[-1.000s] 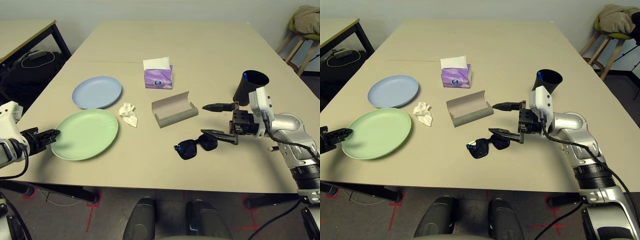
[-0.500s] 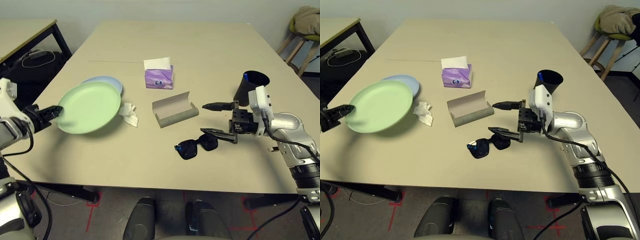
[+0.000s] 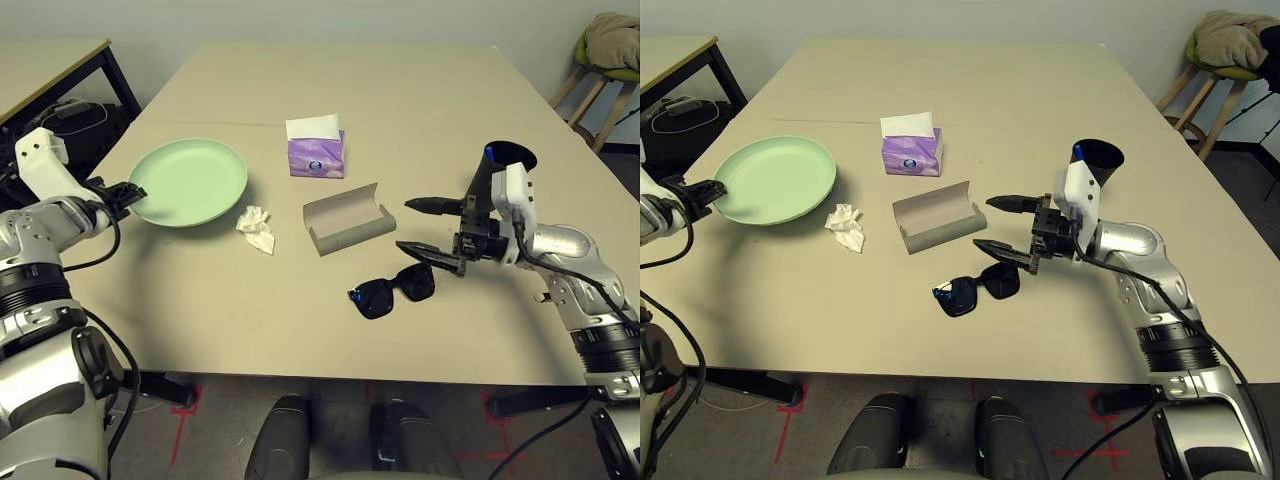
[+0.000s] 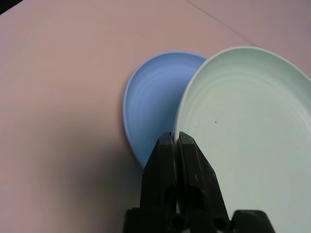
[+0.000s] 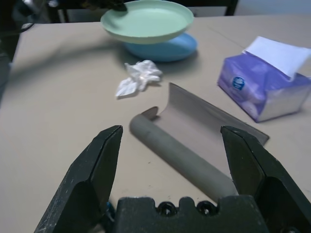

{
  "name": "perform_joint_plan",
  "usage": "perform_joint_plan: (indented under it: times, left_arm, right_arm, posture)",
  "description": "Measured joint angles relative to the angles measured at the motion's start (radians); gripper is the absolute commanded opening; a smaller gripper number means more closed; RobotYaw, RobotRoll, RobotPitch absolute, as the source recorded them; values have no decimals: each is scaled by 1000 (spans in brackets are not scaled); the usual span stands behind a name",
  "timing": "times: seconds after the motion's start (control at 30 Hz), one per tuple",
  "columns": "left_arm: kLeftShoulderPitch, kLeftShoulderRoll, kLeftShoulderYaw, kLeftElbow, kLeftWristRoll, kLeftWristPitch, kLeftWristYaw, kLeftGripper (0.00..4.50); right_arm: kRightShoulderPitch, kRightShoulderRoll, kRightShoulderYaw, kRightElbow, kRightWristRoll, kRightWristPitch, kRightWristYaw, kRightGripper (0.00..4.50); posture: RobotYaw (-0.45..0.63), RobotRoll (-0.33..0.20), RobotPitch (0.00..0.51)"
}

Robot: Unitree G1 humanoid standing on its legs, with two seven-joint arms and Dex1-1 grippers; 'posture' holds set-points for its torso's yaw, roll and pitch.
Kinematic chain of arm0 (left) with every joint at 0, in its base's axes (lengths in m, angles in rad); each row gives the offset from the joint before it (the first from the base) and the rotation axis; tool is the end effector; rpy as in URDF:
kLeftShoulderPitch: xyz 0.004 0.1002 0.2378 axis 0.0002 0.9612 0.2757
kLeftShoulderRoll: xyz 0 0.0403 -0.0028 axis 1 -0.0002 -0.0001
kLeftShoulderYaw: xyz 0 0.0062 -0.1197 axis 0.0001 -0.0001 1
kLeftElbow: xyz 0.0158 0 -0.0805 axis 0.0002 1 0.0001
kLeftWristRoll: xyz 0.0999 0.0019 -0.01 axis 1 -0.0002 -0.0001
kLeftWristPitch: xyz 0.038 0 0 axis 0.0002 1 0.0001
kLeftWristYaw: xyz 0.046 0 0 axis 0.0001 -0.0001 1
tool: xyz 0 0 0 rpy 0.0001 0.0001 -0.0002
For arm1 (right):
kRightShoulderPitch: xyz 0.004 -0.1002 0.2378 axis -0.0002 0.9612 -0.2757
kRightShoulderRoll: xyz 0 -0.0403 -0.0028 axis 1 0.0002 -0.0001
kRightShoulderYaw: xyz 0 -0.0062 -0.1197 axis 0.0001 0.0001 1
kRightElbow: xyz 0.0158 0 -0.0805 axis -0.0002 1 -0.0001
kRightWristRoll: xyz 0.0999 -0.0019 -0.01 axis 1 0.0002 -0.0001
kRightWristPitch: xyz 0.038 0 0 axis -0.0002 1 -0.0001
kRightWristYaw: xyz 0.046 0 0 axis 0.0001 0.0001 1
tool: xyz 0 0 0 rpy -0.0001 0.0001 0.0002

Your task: Organize and tidy the items on the table.

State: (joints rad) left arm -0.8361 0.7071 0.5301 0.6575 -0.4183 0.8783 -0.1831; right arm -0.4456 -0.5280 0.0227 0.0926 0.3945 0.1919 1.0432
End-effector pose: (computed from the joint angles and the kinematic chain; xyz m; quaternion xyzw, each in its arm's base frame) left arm 0.2984 0.3525 0.1903 -0.2056 0.1577 0.1101 0.9595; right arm 0.2853 -0.2293 0.1360 -0.0977 -0.0309 0.5213 0.8472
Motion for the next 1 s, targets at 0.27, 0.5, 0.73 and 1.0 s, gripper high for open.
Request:
perform_joint_plan:
  times: [0.27, 0.5, 0.73, 1.0]
  left_arm:
    - [-80, -35, 1, 111, 43, -162, 147, 17]
    - [-144, -79, 1, 218, 50, -269, 222, 17]
    - [-143, -97, -2, 266, 64, -296, 253, 539]
    - [-129, -98, -1, 284, 70, -356, 276, 3460]
  right_arm:
    - [1, 16, 0, -38, 5, 24, -28, 4500]
    - [0, 22, 0, -41, -12, 12, -47, 4500]
    - [-4, 22, 0, -19, -18, -2, -53, 4500]
    - [-4, 23, 0, -23, -16, -4, -58, 4500]
  posture:
    - [181, 0, 69]
    - [177, 0, 70]
    - [168, 0, 69]
    - [166, 0, 70]
